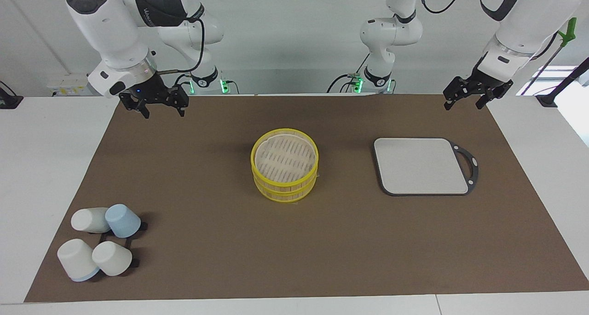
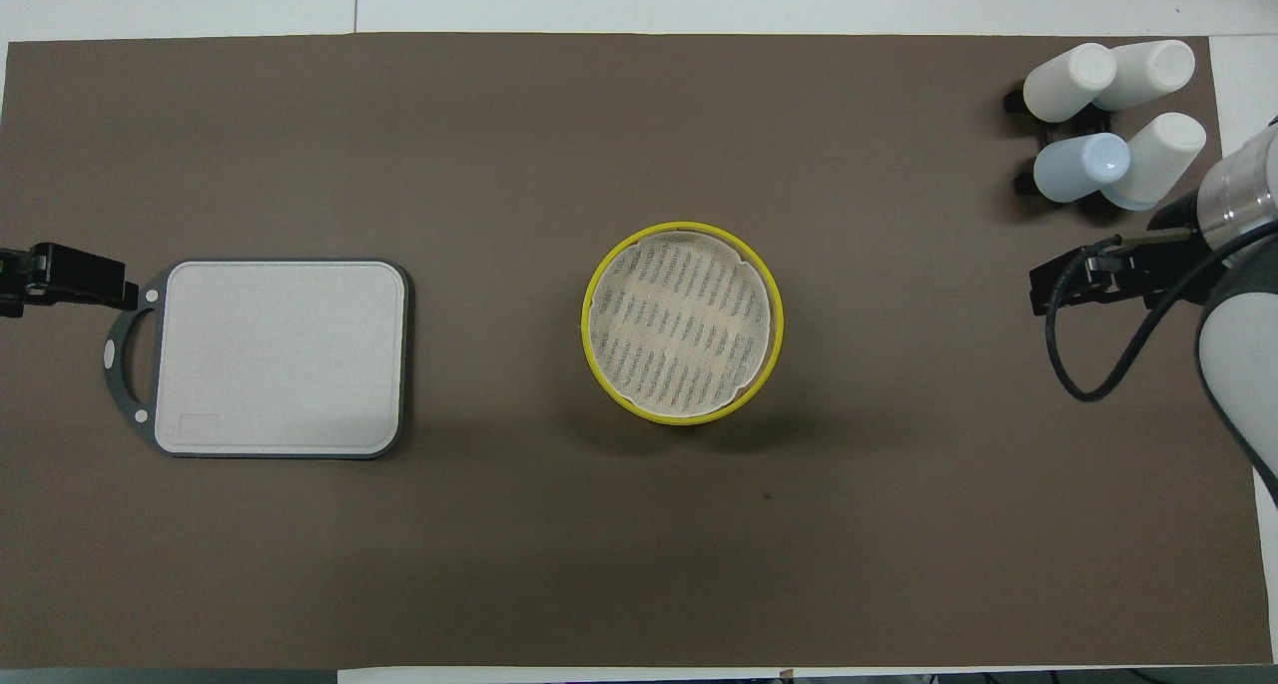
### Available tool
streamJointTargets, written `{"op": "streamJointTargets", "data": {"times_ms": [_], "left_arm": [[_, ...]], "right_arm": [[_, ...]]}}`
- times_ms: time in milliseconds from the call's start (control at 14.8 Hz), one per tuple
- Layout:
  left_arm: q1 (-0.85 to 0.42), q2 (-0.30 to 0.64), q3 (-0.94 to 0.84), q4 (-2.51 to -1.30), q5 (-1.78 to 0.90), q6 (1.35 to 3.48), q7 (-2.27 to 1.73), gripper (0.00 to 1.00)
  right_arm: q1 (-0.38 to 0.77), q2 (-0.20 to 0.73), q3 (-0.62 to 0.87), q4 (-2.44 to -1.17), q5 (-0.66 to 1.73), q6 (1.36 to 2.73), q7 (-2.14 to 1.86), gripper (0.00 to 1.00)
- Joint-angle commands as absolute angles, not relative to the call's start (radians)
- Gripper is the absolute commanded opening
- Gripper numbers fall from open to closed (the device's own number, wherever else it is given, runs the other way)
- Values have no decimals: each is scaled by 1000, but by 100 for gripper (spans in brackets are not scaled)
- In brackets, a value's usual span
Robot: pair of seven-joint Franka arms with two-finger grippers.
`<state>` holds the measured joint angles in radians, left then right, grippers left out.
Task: Place bun in steamer
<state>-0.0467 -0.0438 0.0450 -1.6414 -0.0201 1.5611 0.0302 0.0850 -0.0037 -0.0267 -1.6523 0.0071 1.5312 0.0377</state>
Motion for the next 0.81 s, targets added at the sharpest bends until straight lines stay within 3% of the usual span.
{"op": "streamJointTargets", "data": {"times_ms": [0,745], "left_arm": [[-37,-67,40,-1664,-6,1554,48,100],[-37,-67,38,-1664,11,1555,48,100]], "right_arm": [[61,-35,-26,-1684,8,1532,8,100],[32,-28,-140,-1675,5,1598,11,100]]}}
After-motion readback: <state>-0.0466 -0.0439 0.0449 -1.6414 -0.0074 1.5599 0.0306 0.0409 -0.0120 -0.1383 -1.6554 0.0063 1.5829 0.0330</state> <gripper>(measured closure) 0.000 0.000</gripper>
